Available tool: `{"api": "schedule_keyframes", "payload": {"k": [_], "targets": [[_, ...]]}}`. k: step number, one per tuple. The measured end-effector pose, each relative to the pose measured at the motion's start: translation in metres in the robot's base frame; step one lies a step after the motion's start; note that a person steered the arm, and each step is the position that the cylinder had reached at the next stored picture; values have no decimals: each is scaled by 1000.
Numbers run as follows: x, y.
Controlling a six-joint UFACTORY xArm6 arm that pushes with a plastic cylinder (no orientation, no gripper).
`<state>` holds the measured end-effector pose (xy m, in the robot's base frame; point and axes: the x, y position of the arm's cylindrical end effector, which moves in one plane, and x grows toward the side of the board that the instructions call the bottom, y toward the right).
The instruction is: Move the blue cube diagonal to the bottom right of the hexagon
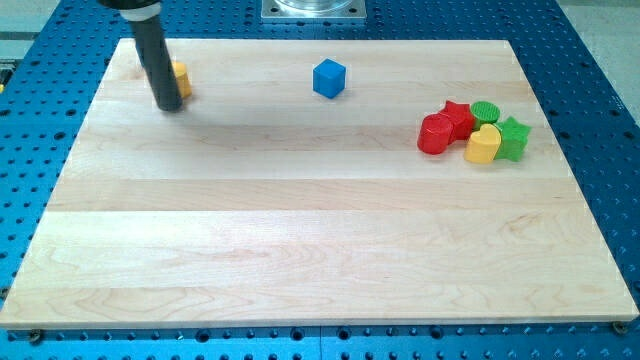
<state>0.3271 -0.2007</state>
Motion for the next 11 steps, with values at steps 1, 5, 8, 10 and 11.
{"api": "schedule_keyframes", "payload": {"k": [1,5,8,10,11], "targets": [[-17,25],[-85,217],[-13,230],[27,165],[83,199]]}}
